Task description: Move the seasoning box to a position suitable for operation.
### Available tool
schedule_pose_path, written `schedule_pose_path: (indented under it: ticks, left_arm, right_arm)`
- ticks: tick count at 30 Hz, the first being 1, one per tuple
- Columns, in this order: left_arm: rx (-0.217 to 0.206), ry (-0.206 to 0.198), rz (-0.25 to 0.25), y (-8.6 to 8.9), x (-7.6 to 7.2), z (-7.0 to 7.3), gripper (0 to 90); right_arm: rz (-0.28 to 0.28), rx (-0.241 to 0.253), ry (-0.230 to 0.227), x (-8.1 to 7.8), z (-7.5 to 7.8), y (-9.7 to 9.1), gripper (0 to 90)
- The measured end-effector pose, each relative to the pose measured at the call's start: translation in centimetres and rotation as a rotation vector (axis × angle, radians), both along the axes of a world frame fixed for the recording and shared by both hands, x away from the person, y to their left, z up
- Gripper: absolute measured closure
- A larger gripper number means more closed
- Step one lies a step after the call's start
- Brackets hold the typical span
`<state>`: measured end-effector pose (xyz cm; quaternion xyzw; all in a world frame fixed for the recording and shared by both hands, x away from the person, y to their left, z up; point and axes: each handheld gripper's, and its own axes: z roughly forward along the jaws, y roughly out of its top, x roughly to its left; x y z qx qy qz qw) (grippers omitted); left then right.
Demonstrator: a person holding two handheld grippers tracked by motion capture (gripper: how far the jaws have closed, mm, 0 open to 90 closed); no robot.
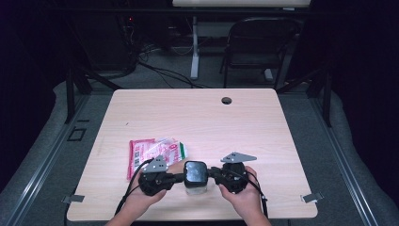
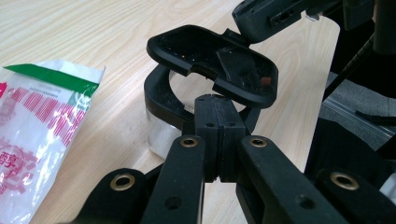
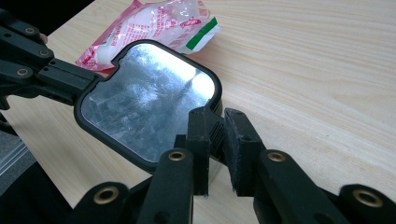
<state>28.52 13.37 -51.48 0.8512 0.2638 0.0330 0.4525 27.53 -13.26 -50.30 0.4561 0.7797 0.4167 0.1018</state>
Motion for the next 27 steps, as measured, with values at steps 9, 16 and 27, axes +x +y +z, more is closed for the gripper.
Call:
schedule_pose_path:
  ticks: [9, 16, 27]
  left_arm:
    - [-0.003, -0.002, -0.004, -0.5, 0.2, 0.5, 90.0]
    - [-0.011, -0.002, -0.012, -1.0, 0.6, 0.9, 90.0]
    - [-0.016, -0.003, 0.004, -1.6, 0.7, 1.5, 89.3]
  right_arm:
    - [0.028, -0.006, 0.001, -0.7, 0.3, -0.3, 74.7]
    - [0.086, 0.007, -0.006, -2.1, 0.9, 0.1, 58.9]
    - [0.142, -0.034, 0.004, -3.1, 0.8, 1.3, 45.8]
